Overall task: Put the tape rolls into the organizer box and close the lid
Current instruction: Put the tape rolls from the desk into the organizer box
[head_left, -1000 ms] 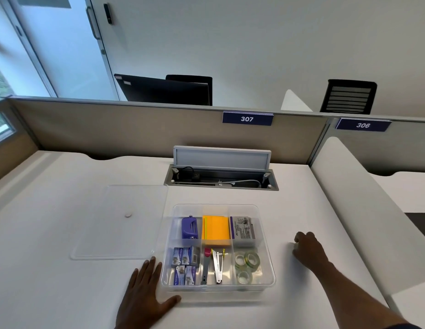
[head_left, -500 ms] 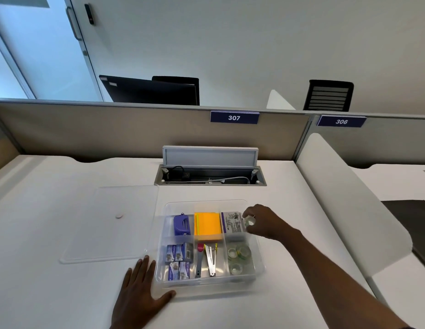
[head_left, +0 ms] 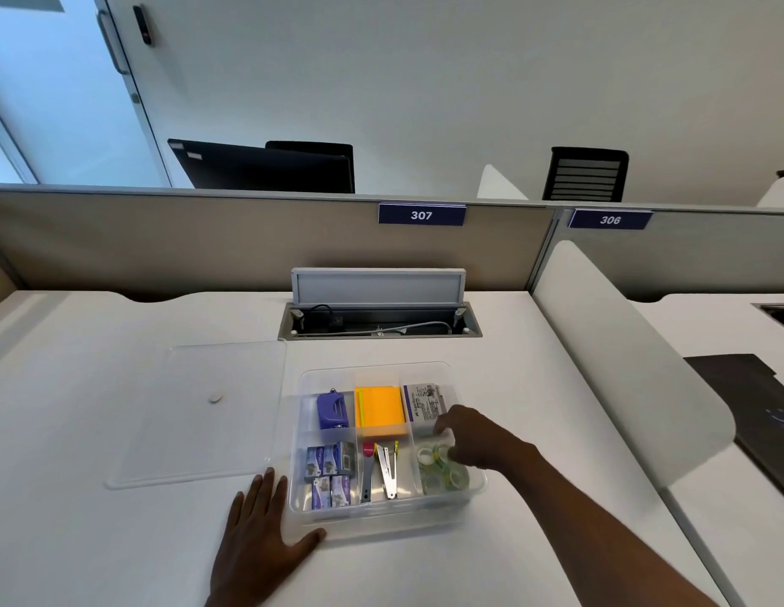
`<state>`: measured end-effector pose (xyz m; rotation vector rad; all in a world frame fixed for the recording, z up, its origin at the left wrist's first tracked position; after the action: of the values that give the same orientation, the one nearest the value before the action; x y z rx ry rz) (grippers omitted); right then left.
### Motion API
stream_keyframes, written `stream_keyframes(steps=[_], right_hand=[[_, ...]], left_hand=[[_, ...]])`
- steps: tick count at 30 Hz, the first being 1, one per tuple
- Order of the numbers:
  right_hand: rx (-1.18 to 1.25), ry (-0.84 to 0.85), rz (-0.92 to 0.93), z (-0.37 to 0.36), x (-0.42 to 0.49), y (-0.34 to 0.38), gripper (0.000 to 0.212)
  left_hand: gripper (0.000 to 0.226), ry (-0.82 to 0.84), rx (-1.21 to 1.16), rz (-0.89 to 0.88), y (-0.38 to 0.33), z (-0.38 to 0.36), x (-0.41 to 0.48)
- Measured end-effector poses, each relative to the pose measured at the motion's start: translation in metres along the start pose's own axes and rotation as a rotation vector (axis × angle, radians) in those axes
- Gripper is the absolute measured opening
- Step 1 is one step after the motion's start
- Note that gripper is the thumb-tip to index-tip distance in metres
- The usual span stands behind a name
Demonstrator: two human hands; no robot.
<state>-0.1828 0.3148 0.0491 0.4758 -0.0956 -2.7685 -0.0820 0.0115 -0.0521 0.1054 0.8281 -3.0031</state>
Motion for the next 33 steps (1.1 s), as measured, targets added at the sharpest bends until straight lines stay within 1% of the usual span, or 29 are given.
stream_keyframes(steps=[4, 7, 9, 15, 21, 26, 33], right_hand=[[0.058, -0.17, -0.104, 0.019, 0.0, -0.012, 0.03], [0.049, -0.227, -0.149, 0.026, 0.0, -0.015, 0.026], [0.018, -0.208, -0.141, 0.023, 0.001, -0.012, 0.027], [-0.12, -0.051, -0.134, -0.007, 0.006, 0.002, 0.037], [-0.259, -0.013, -0.13, -0.028, 0.01, 0.013, 0.033], [-0.252, -0.005, -0.153, -0.03, 0.016, 0.013, 0.034], [-0.243, 0.059, -0.125, -0.041, 0.023, 0.014, 0.034]], left_hand=[[0.113, 0.0, 0.002, 0.001, 0.0, 0.0, 0.0], [0.113, 0.001, 0.01, 0.005, 0.0, 0.0, -0.001], [0.114, 0.002, 0.008, 0.008, 0.0, 0.001, -0.001], [0.115, 0.013, -0.007, 0.0, -0.006, 0.005, -0.003], [0.116, 0.013, -0.011, 0.013, -0.004, 0.004, -0.002], [0.113, 0.065, -0.059, 0.028, -0.007, 0.003, -0.003], [0.111, 0.066, -0.065, 0.031, -0.009, 0.005, -0.004]])
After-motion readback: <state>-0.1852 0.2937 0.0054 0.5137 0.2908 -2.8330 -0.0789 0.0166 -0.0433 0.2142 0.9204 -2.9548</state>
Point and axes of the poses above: each hand's wrist, its own x-axis towards the middle knuckle, its own z-axis out of the back of the hand, y = z × x, the point moved 10 cm from there along x, towards the middle knuckle, and after that the axes turned 14 degrees about -x, right-handed, at the moved point
